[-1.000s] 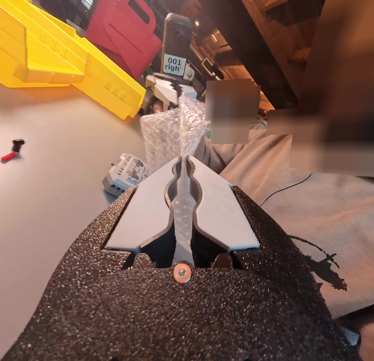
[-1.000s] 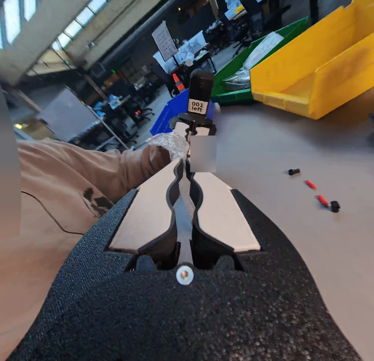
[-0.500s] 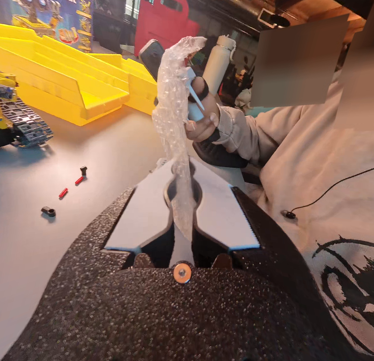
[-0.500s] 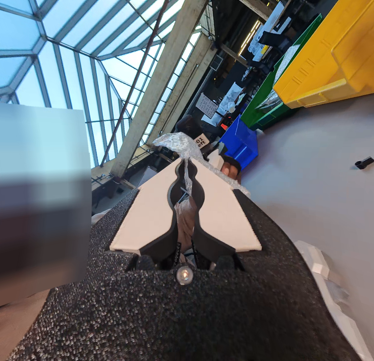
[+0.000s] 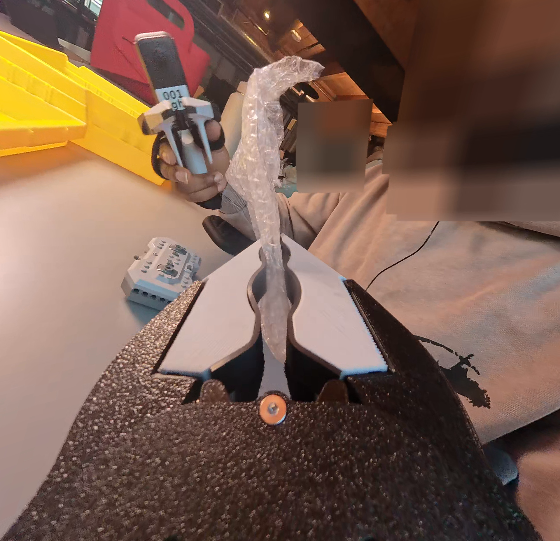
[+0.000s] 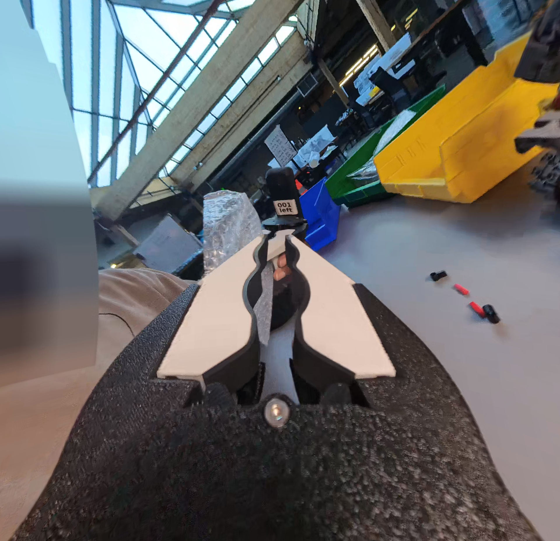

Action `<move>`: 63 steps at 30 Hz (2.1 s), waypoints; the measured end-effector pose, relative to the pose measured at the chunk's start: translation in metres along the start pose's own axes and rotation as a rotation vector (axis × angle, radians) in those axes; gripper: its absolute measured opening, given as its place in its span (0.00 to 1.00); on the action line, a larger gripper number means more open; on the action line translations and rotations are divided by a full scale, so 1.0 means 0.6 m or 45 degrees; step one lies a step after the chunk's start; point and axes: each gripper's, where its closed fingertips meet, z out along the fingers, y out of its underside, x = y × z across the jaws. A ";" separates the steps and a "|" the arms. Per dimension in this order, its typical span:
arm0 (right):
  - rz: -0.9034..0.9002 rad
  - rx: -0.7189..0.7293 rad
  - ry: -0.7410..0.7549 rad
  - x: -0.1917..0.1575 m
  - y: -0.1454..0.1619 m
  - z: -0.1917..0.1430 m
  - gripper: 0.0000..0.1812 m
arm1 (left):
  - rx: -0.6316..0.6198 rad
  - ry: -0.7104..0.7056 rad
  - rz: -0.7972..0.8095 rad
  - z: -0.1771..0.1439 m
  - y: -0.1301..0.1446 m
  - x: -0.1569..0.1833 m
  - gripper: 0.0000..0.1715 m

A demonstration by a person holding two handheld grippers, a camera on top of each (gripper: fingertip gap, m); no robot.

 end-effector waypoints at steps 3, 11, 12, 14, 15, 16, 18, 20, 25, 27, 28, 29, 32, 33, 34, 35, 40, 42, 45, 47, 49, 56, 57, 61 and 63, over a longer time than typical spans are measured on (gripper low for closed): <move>-0.265 -0.009 0.045 -0.025 -0.015 -0.005 0.18 | 0.002 -0.032 -0.057 -0.002 0.004 -0.016 0.00; -0.505 -0.314 0.212 0.010 0.078 0.038 0.03 | -0.062 -0.044 -0.180 0.011 0.032 -0.043 0.01; -0.399 -0.283 0.156 0.007 0.077 0.040 0.01 | -0.077 -0.052 -0.178 0.010 0.037 -0.046 0.01; -0.222 -0.267 0.069 0.002 0.076 0.037 0.01 | -0.076 -0.107 -0.177 0.004 0.040 -0.060 0.01; -0.180 -0.259 0.043 -0.001 0.076 0.036 0.01 | -0.078 -0.146 -0.173 -0.001 0.041 -0.070 0.02; -0.142 -0.253 0.026 -0.003 0.077 0.036 0.01 | -0.083 -0.185 -0.162 -0.006 0.042 -0.078 0.02; -0.072 -0.224 -0.013 -0.010 0.074 0.035 0.01 | -0.103 -0.300 -0.123 -0.019 0.045 -0.100 0.06; -0.019 -0.205 -0.013 -0.010 0.071 0.032 0.01 | -0.122 -0.449 -0.057 -0.037 0.044 -0.125 0.15; -0.018 -0.169 0.101 0.015 0.064 0.028 0.01 | -0.043 -0.706 0.206 -0.083 -0.006 -0.136 0.23; -0.044 -0.133 0.188 0.033 0.055 0.023 0.01 | 0.006 -0.774 0.310 -0.094 -0.030 -0.125 0.23; -0.061 -0.101 0.237 0.041 0.047 0.021 0.01 | 0.030 -0.793 0.342 -0.095 -0.039 -0.119 0.23; -0.080 -0.072 0.287 0.049 0.041 0.019 0.01 | 0.052 -0.799 0.352 -0.093 -0.045 -0.114 0.22; -0.208 0.016 0.416 0.055 0.021 0.024 0.01 | 0.114 -0.810 0.315 -0.070 -0.053 -0.113 0.23; -0.274 0.038 0.450 0.052 0.017 0.031 0.01 | 0.128 -0.815 0.302 -0.060 -0.054 -0.116 0.24; -0.340 0.045 0.474 0.047 0.016 0.041 0.01 | 0.145 -0.821 0.285 -0.048 -0.056 -0.119 0.26; -0.407 0.047 0.489 0.040 0.018 0.053 0.01 | 0.166 -0.820 0.262 -0.037 -0.059 -0.123 0.27; -0.717 0.014 0.552 0.016 0.037 0.100 0.01 | 0.340 -0.782 0.100 -0.011 -0.076 -0.141 0.28; -0.771 -0.005 0.565 0.013 0.043 0.107 0.01 | 0.402 -0.742 0.028 -0.014 -0.080 -0.142 0.23; -0.835 -0.037 0.570 0.010 0.052 0.115 0.01 | 0.400 -0.793 0.013 -0.021 -0.074 -0.154 0.13; -0.863 -0.060 0.576 0.012 0.059 0.119 0.01 | 0.370 -0.817 0.048 -0.021 -0.071 -0.155 0.07; -0.898 -0.066 0.600 0.014 0.059 0.116 0.01 | 0.314 -0.872 0.107 -0.025 -0.067 -0.159 0.02; -1.006 -0.026 0.922 0.062 -0.021 0.025 0.01 | 0.198 -0.912 0.137 -0.056 -0.056 -0.154 0.00; -0.975 -0.052 0.932 0.071 -0.017 0.019 0.01 | 0.198 -0.890 0.123 -0.056 -0.056 -0.151 0.00; -0.944 -0.082 0.972 0.091 -0.007 0.012 0.01 | 0.150 -0.896 0.147 -0.052 -0.055 -0.148 0.00; -0.892 -0.091 0.923 0.088 -0.003 0.017 0.01 | 0.151 -0.900 0.138 -0.053 -0.054 -0.150 0.00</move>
